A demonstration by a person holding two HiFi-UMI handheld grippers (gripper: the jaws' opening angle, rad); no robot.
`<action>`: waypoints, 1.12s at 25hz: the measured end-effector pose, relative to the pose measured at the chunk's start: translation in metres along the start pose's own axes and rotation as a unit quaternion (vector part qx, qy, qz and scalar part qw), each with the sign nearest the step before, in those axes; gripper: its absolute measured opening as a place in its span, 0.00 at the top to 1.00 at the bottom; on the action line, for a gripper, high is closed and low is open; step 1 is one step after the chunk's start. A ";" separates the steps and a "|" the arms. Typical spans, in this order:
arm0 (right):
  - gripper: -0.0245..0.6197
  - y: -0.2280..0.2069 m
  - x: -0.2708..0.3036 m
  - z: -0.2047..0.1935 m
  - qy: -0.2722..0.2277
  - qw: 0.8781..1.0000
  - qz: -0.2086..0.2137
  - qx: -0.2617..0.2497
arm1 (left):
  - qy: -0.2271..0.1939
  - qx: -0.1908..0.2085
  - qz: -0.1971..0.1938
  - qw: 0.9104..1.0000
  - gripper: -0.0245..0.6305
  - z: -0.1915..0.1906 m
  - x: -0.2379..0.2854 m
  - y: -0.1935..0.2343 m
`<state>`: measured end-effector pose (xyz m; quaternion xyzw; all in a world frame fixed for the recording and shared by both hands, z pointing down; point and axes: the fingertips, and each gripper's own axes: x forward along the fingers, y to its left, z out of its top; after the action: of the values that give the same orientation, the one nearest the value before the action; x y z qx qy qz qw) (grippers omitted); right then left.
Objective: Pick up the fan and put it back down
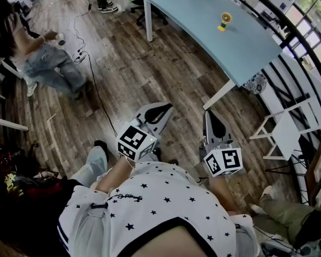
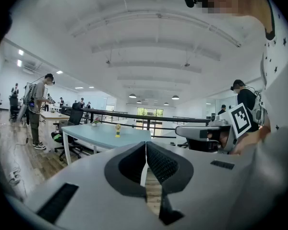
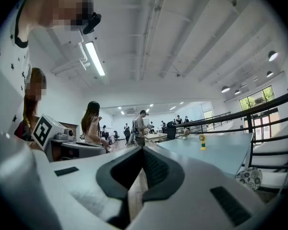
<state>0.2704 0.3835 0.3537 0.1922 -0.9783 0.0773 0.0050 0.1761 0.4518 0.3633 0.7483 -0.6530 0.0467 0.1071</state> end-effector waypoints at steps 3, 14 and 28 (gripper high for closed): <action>0.97 0.003 0.001 0.002 -0.001 1.000 0.003 -0.002 | -0.002 -0.002 -0.002 1.000 0.92 0.001 -0.001 0.002; 0.97 -0.006 -0.001 0.005 -0.008 1.000 -0.002 0.023 | -0.001 0.000 -0.001 1.000 0.92 0.005 0.005 -0.003; 0.97 -0.056 -0.044 0.003 -0.023 0.999 -0.025 0.035 | 0.000 0.011 -0.007 1.000 0.92 0.003 0.040 -0.045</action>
<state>0.3325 0.3489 0.3574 0.2187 -0.9696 0.1073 -0.0223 0.2264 0.4182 0.3645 0.7541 -0.6470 0.0530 0.0995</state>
